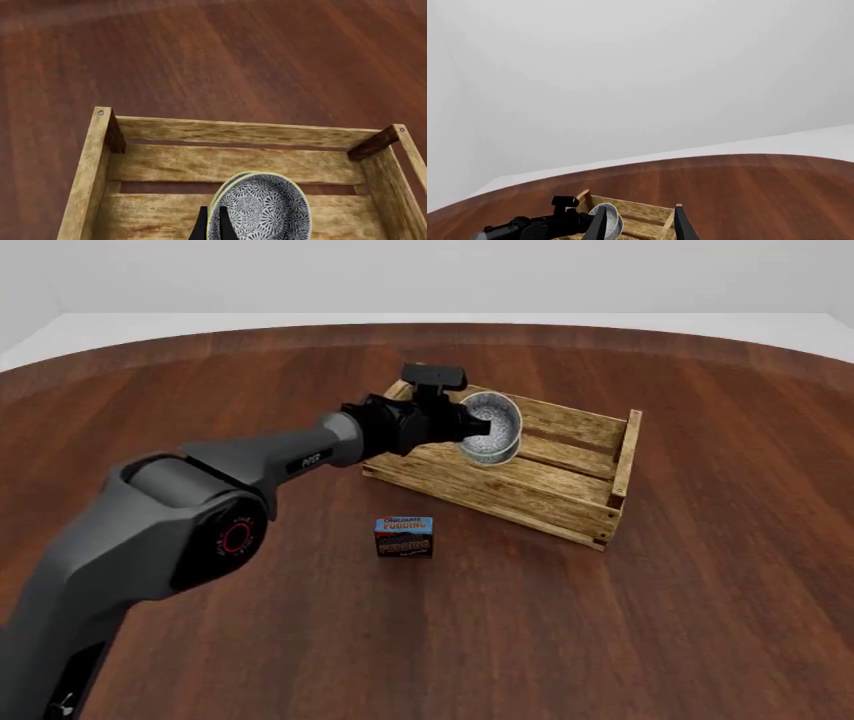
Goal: Stack the right bowl on the left bowl and place them in the tray.
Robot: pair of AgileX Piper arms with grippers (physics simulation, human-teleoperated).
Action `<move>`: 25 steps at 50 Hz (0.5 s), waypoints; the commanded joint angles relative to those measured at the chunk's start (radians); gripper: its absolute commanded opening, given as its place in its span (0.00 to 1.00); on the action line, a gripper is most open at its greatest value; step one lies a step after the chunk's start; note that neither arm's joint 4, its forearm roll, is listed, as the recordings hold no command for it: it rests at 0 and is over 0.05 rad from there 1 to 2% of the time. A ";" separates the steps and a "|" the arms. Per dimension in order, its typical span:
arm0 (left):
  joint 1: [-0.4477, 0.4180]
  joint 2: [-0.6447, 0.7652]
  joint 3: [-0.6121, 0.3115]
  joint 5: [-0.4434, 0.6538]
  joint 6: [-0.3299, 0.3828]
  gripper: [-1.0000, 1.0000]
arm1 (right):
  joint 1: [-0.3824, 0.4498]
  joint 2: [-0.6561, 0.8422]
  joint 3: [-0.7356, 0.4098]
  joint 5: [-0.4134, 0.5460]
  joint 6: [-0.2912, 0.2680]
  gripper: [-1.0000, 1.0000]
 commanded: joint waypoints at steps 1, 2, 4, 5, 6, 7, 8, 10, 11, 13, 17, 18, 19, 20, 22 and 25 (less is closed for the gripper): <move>0.004 0.014 -0.043 0.006 0.006 0.00 | 0.000 -0.002 0.011 -0.006 0.002 1.00; 0.003 0.018 -0.047 0.007 0.008 0.00 | 0.000 -0.003 0.014 -0.007 0.002 1.00; 0.004 0.023 -0.055 0.011 0.009 0.00 | 0.000 -0.004 0.014 -0.007 0.002 1.00; 0.004 0.023 -0.055 0.012 0.009 0.00 | 0.000 -0.004 0.014 -0.007 0.002 1.00; 0.004 0.026 -0.060 0.013 0.009 0.00 | 0.000 -0.005 0.014 -0.005 0.002 1.00; 0.005 0.029 -0.066 0.017 0.010 0.00 | 0.000 -0.006 0.014 -0.005 0.002 1.00; 0.005 0.033 -0.072 0.020 0.011 0.00 | -0.001 -0.007 0.014 -0.004 0.002 1.00; 0.005 0.040 -0.082 0.023 0.011 0.00 | 0.000 -0.008 0.014 -0.003 0.002 1.00; 0.005 0.046 -0.092 0.027 0.012 0.00 | 0.001 -0.011 0.015 -0.003 0.002 1.00; 0.006 0.051 -0.100 0.029 0.012 0.00 | 0.000 -0.010 0.016 -0.003 0.002 1.00; 0.003 0.057 -0.101 0.025 0.012 0.00 | 0.000 -0.011 0.020 -0.005 0.004 1.00; 0.004 0.060 -0.108 0.028 0.013 0.00 | 0.000 -0.011 0.020 -0.006 0.004 1.00; 0.003 0.062 -0.109 0.029 0.012 0.00 | 0.000 -0.011 0.020 -0.005 0.004 1.00; 0.005 0.068 -0.117 0.032 0.015 0.00 | 0.000 -0.012 0.020 -0.005 0.005 1.00; 0.005 0.071 -0.120 0.032 0.015 0.00 | 0.000 -0.012 0.020 -0.005 0.004 1.00; 0.006 0.079 -0.129 0.035 0.016 0.00 | 0.000 -0.011 0.021 -0.005 0.004 1.00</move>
